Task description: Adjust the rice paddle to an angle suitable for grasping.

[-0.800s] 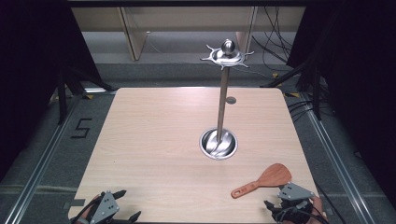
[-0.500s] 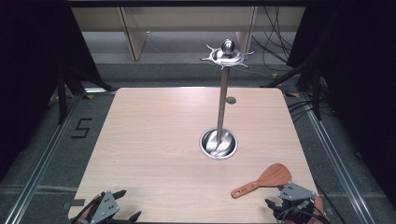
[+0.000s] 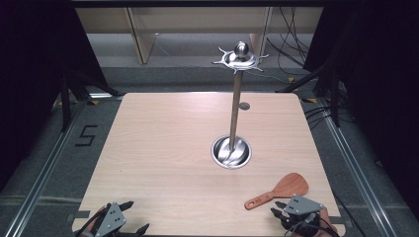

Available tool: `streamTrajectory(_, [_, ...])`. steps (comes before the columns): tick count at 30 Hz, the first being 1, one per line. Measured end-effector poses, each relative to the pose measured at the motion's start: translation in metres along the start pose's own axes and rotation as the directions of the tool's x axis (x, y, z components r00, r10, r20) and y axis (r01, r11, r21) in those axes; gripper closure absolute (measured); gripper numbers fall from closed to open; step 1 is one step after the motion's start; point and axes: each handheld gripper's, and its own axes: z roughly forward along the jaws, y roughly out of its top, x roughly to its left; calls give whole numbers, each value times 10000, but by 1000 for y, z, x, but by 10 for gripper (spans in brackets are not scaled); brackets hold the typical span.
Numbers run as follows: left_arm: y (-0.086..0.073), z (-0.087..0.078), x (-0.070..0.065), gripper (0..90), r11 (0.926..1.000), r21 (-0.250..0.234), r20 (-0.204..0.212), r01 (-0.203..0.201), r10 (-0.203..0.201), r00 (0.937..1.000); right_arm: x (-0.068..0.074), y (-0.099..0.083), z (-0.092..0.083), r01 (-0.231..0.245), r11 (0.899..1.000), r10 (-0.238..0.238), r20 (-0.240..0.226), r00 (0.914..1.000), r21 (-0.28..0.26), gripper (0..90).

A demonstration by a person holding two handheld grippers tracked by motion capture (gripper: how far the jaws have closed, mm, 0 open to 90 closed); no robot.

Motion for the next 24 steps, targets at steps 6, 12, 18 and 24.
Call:
streamTrajectory(6, [0,2,-1,162,9998,-190,-90,-39,37,10000,4,4,7,-119,9998,113,-330,9994,-175,817])
streamTrajectory(12, [0,1,1,163,9999,-123,-58,-98,97,9999,6,8,15,-33,9995,23,-318,9995,-316,900])
streamTrajectory(18, [1,1,-1,163,9999,-115,13,50,-50,10000,6,10,21,-53,9999,50,-209,9998,-151,900])
streamTrajectory(24, [1,2,0,163,9998,-183,-109,-121,119,9999,9,17,33,323,9994,-327,-376,9988,-114,900])
